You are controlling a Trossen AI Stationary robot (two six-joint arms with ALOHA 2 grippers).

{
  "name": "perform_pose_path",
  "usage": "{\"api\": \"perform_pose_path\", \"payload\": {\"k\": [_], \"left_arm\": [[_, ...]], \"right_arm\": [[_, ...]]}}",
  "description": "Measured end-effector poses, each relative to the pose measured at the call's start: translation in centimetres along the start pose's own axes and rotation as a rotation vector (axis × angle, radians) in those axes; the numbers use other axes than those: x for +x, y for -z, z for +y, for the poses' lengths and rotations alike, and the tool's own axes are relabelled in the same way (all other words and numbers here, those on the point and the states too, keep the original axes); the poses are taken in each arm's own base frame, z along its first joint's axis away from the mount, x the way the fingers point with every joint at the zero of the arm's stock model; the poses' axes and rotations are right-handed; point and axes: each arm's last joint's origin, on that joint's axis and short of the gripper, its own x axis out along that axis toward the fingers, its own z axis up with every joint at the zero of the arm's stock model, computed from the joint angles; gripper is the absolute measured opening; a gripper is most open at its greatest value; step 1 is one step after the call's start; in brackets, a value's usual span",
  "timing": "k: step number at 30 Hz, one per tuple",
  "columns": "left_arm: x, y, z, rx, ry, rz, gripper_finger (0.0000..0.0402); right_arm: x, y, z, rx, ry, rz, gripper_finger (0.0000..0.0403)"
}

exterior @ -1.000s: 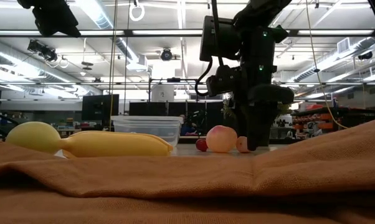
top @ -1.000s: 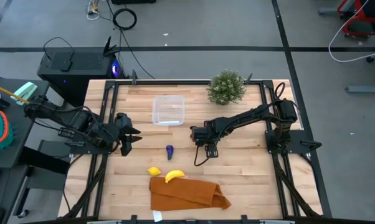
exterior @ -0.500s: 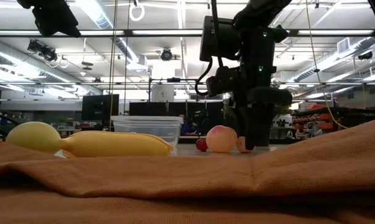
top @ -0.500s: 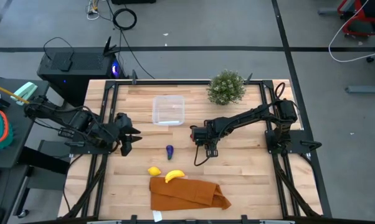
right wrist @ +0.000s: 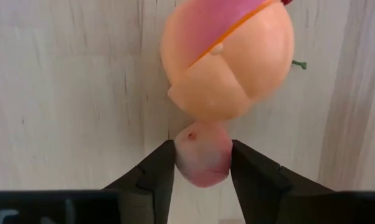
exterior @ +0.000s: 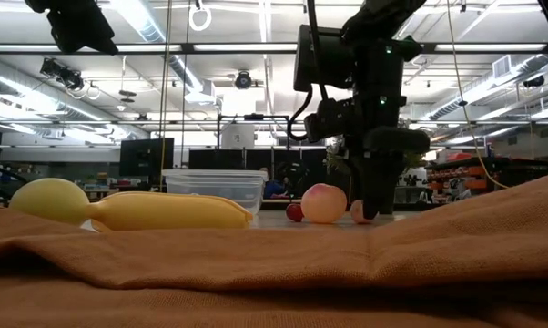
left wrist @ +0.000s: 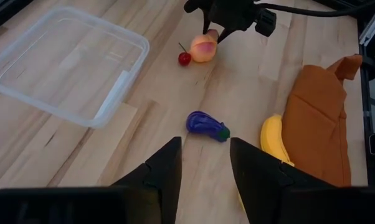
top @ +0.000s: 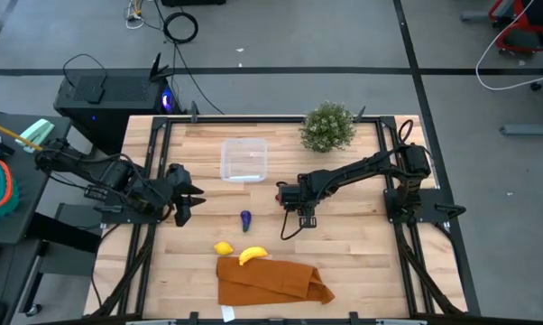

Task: Pick and placing Produce into tupperware
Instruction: Put the peach into the container

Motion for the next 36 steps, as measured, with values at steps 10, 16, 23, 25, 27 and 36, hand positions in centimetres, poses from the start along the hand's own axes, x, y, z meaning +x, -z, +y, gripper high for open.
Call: {"api": "perform_pose_path", "payload": {"k": [10,16,23,25,27,36], "left_arm": [[0.0,0.0,0.0,0.000,0.000,0.000,0.0138],[0.0,0.0,0.0,0.000,0.000,0.000,0.0144],[0.0,0.0,0.0,0.000,0.000,0.000,0.0142],[0.0,0.0,0.0,0.000,0.000,0.000,0.0139],[0.0,0.0,0.0,-0.001,0.000,0.000,0.0138],[0.0,0.0,0.0,-0.001,0.000,0.000,0.0147]], "right_arm": [[-2.0,0.3,-0.3,0.004,0.020,-0.034,0.0146],[-4.0,1.1,-0.5,0.028,0.019,-0.036,0.0146],[-7.5,2.8,-1.0,0.069,0.022,-0.049,0.0146],[-8.4,3.3,-1.1,0.082,0.020,-0.060,0.0146],[-9.2,3.8,-1.2,0.095,0.019,-0.063,0.0146],[-10.9,4.7,-1.3,0.087,-0.038,-0.031,0.0146]]}}
